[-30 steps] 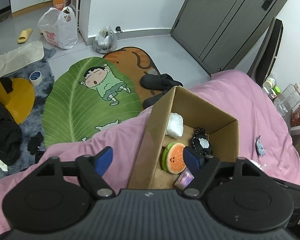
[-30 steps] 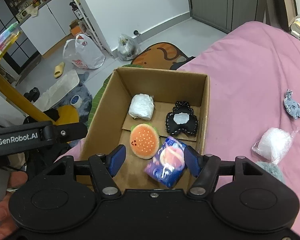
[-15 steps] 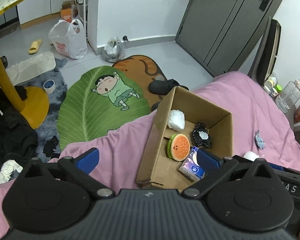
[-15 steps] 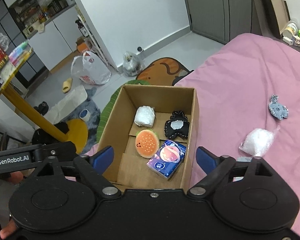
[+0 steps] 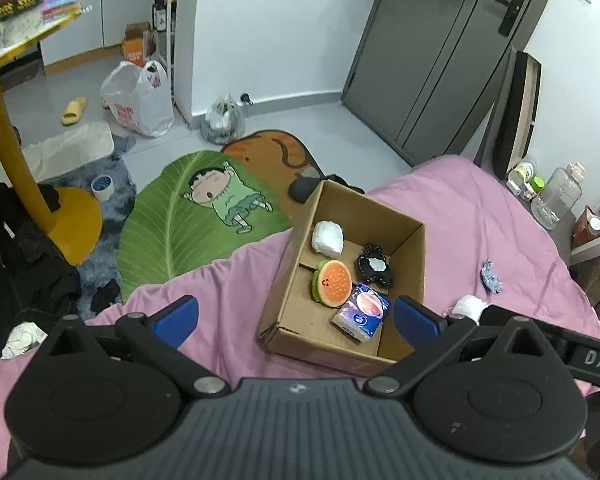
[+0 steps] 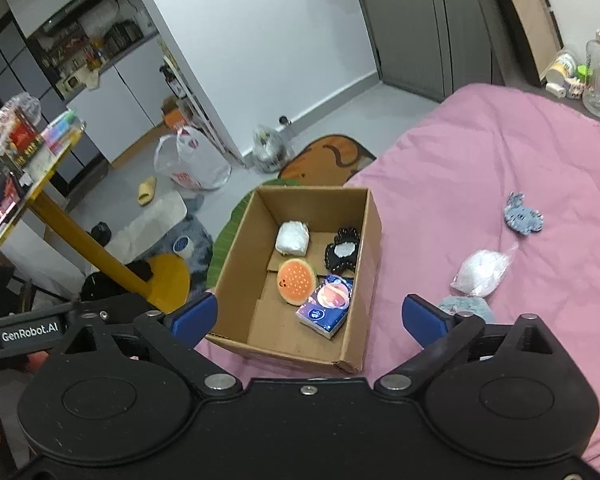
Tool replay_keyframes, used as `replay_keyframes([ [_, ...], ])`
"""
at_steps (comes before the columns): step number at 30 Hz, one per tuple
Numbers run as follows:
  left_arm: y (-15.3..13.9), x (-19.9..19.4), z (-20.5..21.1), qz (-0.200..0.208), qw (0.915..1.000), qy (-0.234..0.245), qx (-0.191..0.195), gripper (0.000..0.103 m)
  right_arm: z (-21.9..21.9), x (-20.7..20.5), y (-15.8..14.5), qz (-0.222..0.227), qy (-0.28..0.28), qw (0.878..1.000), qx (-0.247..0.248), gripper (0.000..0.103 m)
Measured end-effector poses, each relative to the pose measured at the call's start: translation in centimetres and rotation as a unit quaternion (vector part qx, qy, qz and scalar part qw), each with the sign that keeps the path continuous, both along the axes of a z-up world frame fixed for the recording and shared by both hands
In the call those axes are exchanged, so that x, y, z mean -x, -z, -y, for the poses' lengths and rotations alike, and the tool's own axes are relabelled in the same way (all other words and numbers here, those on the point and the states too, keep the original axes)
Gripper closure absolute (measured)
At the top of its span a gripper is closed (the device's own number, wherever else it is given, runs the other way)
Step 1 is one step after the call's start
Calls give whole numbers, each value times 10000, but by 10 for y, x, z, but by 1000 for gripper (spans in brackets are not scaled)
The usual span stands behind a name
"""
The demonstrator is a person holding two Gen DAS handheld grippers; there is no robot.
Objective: Organize soft objects
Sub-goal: 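Withdraw both tools from the box toward the grey fluffy plush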
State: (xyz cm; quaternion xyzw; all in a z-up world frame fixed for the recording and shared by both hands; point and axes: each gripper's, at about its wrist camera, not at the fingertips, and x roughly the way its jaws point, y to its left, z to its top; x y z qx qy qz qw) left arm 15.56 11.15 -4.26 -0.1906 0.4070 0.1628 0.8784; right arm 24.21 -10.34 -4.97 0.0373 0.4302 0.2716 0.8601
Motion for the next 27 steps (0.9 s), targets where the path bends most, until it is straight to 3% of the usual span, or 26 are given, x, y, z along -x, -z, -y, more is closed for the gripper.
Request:
replay_keyframes([
  [27,-35,66,79,109,9987,148,-484,0,81,67,-36,302,74,9990,-314,0],
])
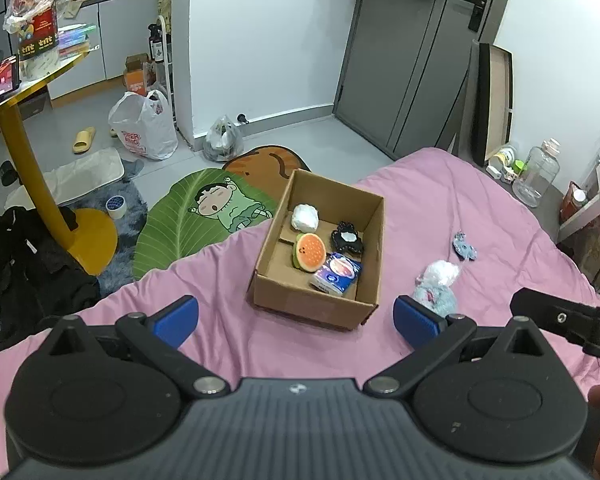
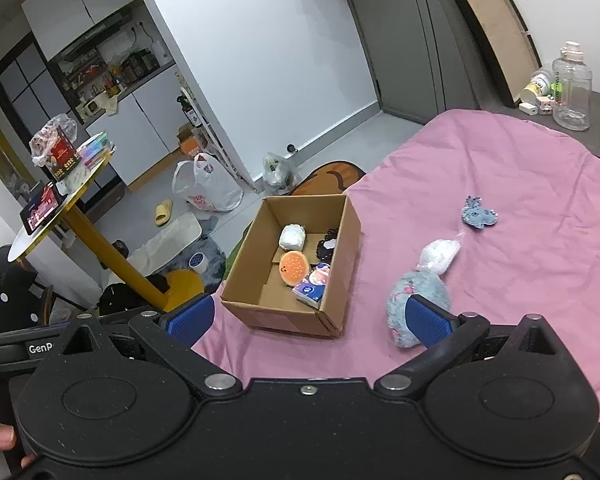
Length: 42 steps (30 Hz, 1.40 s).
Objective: Organize soft objects
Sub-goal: 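Withdraw both tools from the box toward the grey fluffy plush, then move both tools down onto the grey fluffy plush on the bed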
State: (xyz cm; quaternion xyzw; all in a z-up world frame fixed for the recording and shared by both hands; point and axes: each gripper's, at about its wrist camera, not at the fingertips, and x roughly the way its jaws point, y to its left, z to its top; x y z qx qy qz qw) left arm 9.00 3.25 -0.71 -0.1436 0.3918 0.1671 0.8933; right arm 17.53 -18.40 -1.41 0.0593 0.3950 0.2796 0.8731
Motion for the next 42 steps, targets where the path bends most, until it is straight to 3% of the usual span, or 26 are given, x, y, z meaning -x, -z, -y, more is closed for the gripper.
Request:
replay_keyframes([
  [23,-15,26,46,143,9995,227,-176,0,54,32,-10,162,360,9992,-53,0],
  [42,-7,13,79,60,9982,548,-222,0,91,27,5,22,662,9976,-209,0],
])
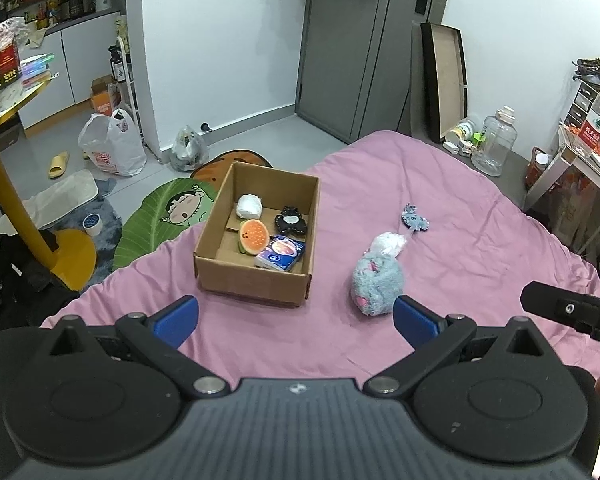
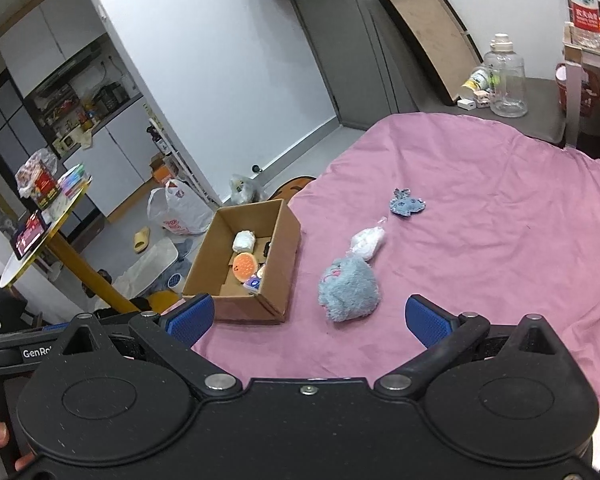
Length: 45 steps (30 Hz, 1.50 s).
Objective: Organize soft objects
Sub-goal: 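Move both tools down onto the grey fluffy plush on the bed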
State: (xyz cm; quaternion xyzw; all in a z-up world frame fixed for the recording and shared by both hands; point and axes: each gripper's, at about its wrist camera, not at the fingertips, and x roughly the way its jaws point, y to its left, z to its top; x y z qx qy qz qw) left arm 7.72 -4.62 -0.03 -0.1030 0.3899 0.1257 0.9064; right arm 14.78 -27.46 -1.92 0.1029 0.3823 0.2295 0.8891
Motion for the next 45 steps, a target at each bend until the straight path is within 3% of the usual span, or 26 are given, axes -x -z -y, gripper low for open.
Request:
replay_keyframes([
  [15,14,-31,10,17,9999,-120,49,1,17,-32,31,-301,186,9988,-337,0],
  [22,30,-52,12,-67,9993,-128,359,1,13,-54,47,-505,261,9974,-445,0],
  [30,46,-75,18,-161,9990,-152,393,3,13,-83,66,-880,384,9919,-836,0],
  [41,59,-110,29,-243,9985,-277,404,4,6,-119,77,-1049,703,9900,-629,0],
  [45,65,-119,30,-283,9975,-370,528,12,6,-131,83,-1128,820,9876,-729,0],
])
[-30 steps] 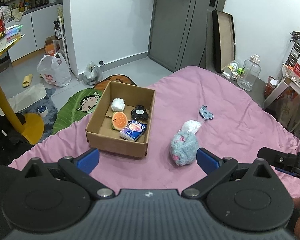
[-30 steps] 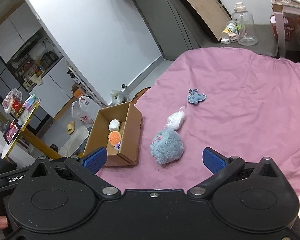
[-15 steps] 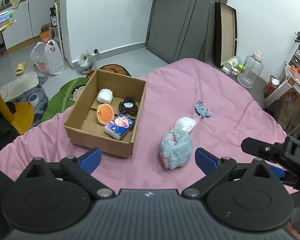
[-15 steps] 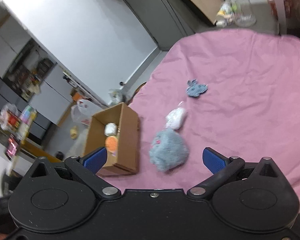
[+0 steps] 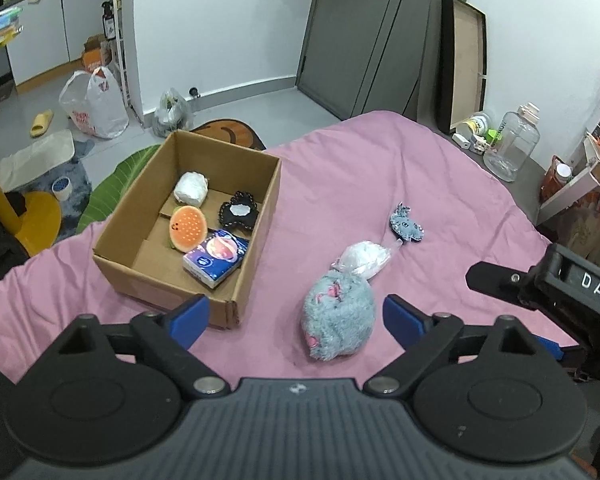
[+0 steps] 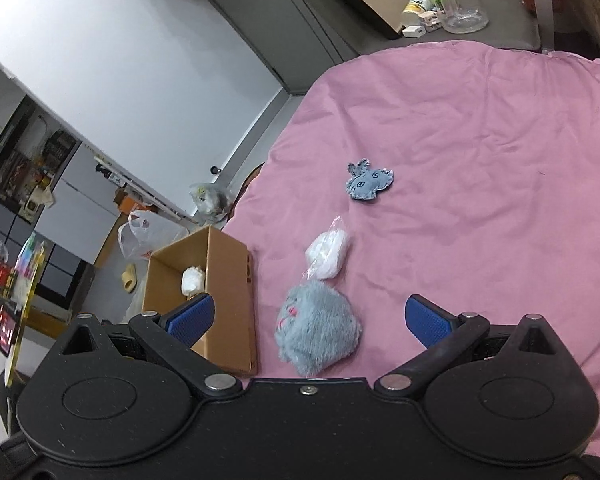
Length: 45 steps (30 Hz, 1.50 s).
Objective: Organize soft objects
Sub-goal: 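Move both tools down onto the grey fluffy plush on the bed, then close the right gripper on the grey plush while the left gripper also grips it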
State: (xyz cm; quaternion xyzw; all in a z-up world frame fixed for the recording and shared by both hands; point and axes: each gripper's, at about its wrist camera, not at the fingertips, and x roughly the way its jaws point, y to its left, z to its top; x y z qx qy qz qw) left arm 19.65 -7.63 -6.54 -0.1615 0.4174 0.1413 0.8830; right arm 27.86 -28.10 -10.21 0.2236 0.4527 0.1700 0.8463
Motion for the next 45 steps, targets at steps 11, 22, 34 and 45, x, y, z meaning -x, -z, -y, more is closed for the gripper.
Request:
replay_keyframes([
  [11,28,-22,12,-175,9998,35,48,38,10,-17,42,-395,0,9975,-579,1],
  [22,55,-45,15,-334,9991,-84,229,53,4,-33,62,-569,-99,9956,-744,18],
  [34,83,-71,12,-488,9977,-214,421,64,-6,-58,98,-1082,-241,9912,-719,35],
  [45,114,-90,11,-736,9956,-140,568,71,-11,-72,116,-1394,-286,9859,-878,36],
])
